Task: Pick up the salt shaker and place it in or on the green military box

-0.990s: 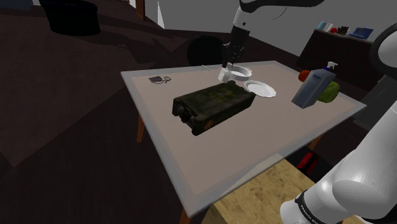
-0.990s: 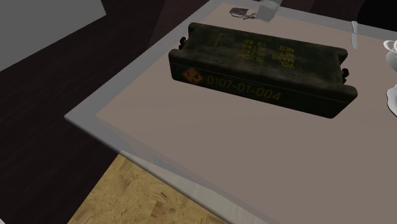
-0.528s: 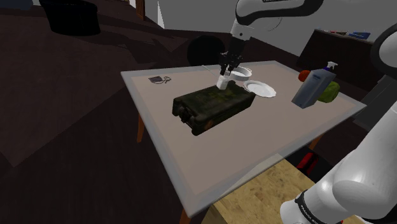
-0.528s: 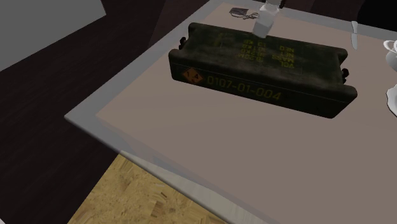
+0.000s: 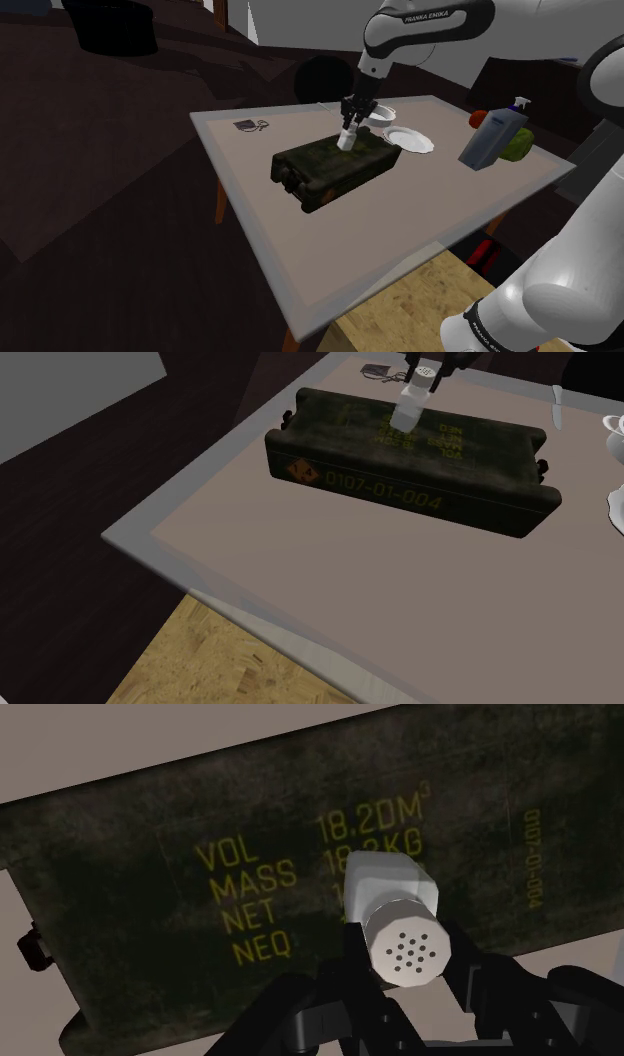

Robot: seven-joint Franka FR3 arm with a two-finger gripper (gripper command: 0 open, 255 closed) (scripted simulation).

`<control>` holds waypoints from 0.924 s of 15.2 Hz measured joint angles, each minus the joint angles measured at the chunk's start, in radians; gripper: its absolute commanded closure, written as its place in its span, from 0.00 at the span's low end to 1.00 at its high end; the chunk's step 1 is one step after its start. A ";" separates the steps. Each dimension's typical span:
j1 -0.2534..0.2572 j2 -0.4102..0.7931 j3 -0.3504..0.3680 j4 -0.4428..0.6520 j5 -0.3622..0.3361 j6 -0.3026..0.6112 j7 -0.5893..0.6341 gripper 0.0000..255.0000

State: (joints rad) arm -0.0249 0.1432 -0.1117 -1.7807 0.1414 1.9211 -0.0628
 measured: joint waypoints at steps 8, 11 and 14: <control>0.000 0.001 0.000 -0.014 0.001 0.016 -0.002 0.00; 0.000 0.001 0.000 -0.014 0.001 0.016 -0.002 0.00; 0.000 -0.006 0.000 -0.006 -0.001 0.000 0.000 0.00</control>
